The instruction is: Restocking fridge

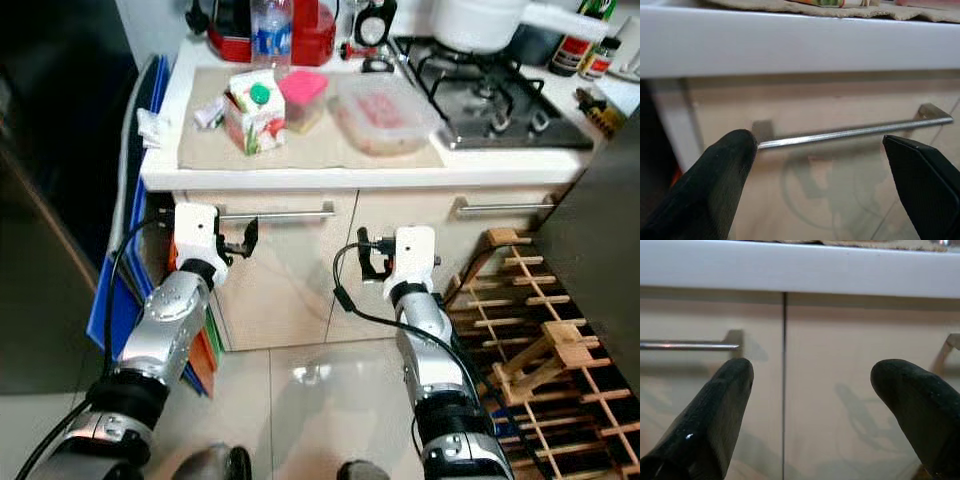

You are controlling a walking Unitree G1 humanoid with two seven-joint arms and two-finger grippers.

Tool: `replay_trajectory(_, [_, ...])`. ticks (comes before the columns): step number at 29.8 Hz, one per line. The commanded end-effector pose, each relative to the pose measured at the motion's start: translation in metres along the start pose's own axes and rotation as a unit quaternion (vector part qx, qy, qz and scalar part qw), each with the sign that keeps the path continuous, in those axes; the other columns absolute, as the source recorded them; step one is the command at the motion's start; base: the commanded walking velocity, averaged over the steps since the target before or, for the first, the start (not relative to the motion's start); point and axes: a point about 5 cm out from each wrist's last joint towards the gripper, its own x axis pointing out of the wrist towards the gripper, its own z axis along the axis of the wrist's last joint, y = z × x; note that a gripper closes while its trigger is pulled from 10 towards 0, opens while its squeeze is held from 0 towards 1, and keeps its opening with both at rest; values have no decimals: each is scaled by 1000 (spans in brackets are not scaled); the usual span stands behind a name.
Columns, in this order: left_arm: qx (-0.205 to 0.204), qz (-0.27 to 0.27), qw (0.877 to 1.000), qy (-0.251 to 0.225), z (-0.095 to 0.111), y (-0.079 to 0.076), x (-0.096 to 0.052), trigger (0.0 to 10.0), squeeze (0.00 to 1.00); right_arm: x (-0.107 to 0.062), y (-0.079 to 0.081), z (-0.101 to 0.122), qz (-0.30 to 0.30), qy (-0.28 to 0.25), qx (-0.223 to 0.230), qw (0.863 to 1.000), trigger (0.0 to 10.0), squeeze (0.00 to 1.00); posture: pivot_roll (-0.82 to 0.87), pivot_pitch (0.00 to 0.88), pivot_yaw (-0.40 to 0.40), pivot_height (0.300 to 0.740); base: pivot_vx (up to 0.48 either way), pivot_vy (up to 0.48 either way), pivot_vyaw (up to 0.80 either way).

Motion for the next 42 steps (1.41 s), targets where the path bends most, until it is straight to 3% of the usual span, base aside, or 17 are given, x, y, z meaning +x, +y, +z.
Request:
replay_trajectory(1, [6,0,1000,1,0,-1,1,10000,0,-1,-3,-2,-5,4,4,1000,10000,0,6,0,-24,740,-277,0,0])
replay_trajectory(42, [5,-1,1000,-3,0,-1,2,10000,0,-1,0,-3,-3,6,5,1000,10000,0,6,2,-18,740,-251,0,0])
